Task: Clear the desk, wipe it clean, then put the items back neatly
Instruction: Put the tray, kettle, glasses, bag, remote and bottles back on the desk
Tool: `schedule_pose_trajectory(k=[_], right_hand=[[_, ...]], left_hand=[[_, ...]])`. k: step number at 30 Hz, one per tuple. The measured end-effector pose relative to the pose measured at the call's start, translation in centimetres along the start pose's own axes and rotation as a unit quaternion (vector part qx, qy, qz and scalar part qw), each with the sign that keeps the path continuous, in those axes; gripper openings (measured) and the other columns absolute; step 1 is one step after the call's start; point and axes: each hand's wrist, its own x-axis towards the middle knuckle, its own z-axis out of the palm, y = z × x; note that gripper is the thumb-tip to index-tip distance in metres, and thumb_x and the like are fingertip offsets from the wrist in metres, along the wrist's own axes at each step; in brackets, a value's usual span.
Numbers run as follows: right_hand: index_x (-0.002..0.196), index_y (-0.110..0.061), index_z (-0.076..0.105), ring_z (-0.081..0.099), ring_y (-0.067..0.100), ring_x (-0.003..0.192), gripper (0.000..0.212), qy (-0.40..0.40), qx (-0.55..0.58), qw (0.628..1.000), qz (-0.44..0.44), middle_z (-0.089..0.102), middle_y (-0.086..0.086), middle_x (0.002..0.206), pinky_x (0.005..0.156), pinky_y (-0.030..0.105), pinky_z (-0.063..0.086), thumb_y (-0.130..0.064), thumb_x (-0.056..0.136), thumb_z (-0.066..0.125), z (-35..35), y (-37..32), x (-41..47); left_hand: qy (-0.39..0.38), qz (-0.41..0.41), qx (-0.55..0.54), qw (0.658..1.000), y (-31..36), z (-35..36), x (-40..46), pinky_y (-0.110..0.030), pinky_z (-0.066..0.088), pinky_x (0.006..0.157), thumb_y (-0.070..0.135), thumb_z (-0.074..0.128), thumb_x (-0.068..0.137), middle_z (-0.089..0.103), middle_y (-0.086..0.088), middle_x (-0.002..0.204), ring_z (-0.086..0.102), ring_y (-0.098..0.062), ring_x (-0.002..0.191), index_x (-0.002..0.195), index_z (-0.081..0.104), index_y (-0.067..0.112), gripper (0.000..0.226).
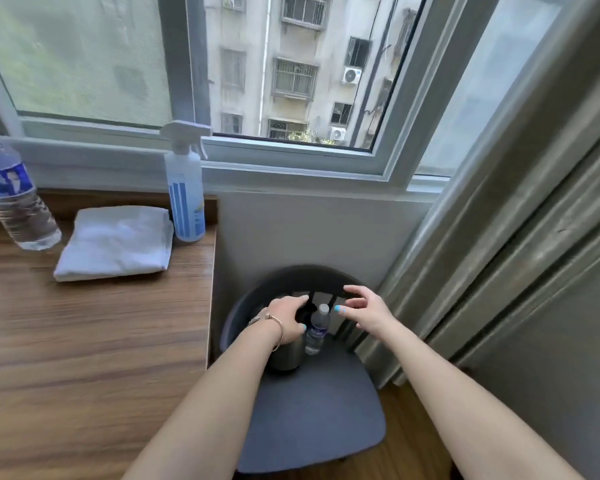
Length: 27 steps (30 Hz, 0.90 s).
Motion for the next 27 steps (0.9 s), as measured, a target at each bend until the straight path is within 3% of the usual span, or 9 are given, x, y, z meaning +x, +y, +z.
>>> schedule_pose_trajectory(k=[3,6,14,19,23,27], right_hand=[[0.142,-0.047,0.036,0.058,0.011,0.090,0.076,-0.014,-0.091,0.993,-0.072,0.050,-0.006,0.123,0.091,0.033,0.050,-0.039,0.079,0.077,-0.3,2.6,2.8],[0.141,-0.058,0.026,0.052,0.008,0.110,0.081,-0.055,-0.177,0.978,-0.097,0.042,-0.014,0.124,0.095,0.035,0.047,-0.045,0.076,0.074,0.3,4.9,5.2],[0.145,-0.040,0.036,0.043,0.018,0.130,0.080,-0.083,-0.117,0.988,-0.051,0.045,0.003,0.135,0.102,0.023,0.034,-0.021,0.079,0.076,4.9,12.2,12.5],[0.148,-0.038,0.032,0.036,0.023,0.135,0.091,-0.027,-0.079,0.996,-0.041,0.038,0.007,0.143,0.113,0.031,0.030,-0.011,0.075,0.079,7.0,16.3,16.9],[0.152,-0.040,0.021,0.032,0.019,0.137,0.103,-0.017,-0.054,0.997,-0.056,0.030,0.006,0.150,0.113,0.028,0.026,-0.007,0.074,0.080,7.5,18.6,19.8],[0.152,-0.037,0.022,0.029,0.015,0.141,0.104,-0.044,-0.045,0.996,-0.062,0.031,0.002,0.154,0.109,0.020,0.023,-0.005,0.073,0.081,8.0,20.3,22.1]], left_hand=[[0.019,-0.034,-0.035,0.999,-0.1,2.5,2.4,-0.038,0.032,0.113,0.031,0.057,0.081,0.031,0.005,0.154,0.033,-0.023,0.139,0.150,0.022,0.037,0.077],[0.055,-0.058,-0.061,0.995,-0.1,4.9,3.8,-0.037,0.029,0.114,0.026,0.058,0.085,0.026,0.004,0.156,0.026,-0.020,0.142,0.152,0.016,0.031,0.080],[0.045,-0.091,-0.043,0.994,-2.5,11.1,9.3,-0.034,0.025,0.115,0.033,0.060,0.088,0.016,0.005,0.159,0.014,-0.017,0.146,0.153,0.004,0.034,0.086],[0.029,-0.109,-0.011,0.994,-5.7,14.1,12.8,-0.034,0.024,0.115,0.034,0.061,0.089,0.014,0.006,0.160,0.011,-0.016,0.146,0.153,0.004,0.035,0.086],[-0.013,-0.061,-0.003,0.998,-7.3,14.8,16.6,-0.033,0.017,0.118,0.033,0.066,0.085,0.012,0.003,0.161,0.008,-0.017,0.148,0.152,0.004,0.034,0.092],[-0.008,-0.015,0.000,1.000,-7.4,14.9,20.8,-0.035,0.017,0.119,0.031,0.069,0.082,0.018,-0.002,0.160,0.014,-0.022,0.147,0.152,0.005,0.034,0.095]])
